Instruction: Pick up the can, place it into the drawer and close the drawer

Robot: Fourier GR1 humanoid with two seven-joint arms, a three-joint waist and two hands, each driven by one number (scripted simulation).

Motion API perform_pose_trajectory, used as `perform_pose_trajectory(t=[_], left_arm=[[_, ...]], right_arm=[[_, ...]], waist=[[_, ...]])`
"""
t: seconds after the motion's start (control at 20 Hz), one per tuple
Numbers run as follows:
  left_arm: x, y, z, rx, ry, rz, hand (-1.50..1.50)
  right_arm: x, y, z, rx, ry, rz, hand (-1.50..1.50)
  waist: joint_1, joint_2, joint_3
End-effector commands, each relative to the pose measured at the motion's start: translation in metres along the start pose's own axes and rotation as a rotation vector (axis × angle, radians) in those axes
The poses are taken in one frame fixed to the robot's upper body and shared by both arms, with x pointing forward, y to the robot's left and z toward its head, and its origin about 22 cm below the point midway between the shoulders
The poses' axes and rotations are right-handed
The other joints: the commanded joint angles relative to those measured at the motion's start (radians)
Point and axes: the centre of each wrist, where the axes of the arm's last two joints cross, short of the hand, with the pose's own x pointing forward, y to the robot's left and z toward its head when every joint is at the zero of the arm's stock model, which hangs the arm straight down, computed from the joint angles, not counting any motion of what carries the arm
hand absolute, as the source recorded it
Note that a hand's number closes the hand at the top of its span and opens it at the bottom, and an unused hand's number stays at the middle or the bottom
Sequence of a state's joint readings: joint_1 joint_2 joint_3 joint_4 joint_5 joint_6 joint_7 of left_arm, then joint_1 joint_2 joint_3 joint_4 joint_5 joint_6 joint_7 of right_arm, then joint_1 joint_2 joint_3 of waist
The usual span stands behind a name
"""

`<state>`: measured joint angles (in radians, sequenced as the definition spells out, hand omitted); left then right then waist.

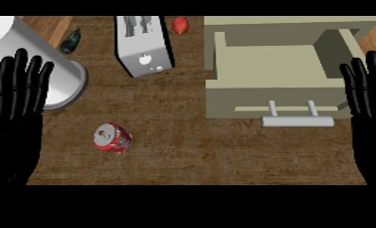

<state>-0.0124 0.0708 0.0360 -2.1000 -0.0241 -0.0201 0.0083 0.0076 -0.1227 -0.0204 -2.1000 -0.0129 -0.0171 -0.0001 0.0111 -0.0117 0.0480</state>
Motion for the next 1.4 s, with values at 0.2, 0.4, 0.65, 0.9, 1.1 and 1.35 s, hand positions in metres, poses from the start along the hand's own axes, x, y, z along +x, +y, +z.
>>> perform_pose_trajectory(t=[0.2, 0.4, 0.65, 0.9, 1.1, 1.35], left_arm=[[0.002, -0.013, -0.003, -0.588, -0.072, 0.325, -1.5], [-0.021, 0.034, 0.017, -0.736, 0.248, 0.22, -1.5], [-0.006, 0.115, 0.0, -0.793, 0.239, 0.235, -1.5], [0.009, 0.167, -0.009, -0.807, 0.257, 0.25, -1.5], [-0.002, 0.18, 0.005, -0.814, 0.287, 0.26, -1.5], [0.001, 0.193, -0.001, -0.753, 0.336, 0.304, -1.5]], right_arm=[[0.001, 0.014, -0.001, 0.064, -0.002, -0.073, -1.5], [-0.024, -0.01, 0.026, -0.174, 0.285, -0.013, -1.5], [-0.009, -0.029, 0.034, -0.174, 0.311, 0.005, -1.5], [-0.001, -0.052, 0.059, -0.171, 0.32, 0.022, -1.5], [-0.004, -0.07, 0.059, -0.189, 0.329, 0.024, -1.5], [-0.008, -0.087, 0.088, -0.18, 0.316, 0.014, -1.5]], waist=[[-0.02, 0.01, -0.053], [-0.022, 0.016, -0.05], [-0.015, 0.011, -0.049], [-0.019, 0.01, -0.047], [-0.012, 0.01, -0.048], [-0.018, 0.01, -0.047]])
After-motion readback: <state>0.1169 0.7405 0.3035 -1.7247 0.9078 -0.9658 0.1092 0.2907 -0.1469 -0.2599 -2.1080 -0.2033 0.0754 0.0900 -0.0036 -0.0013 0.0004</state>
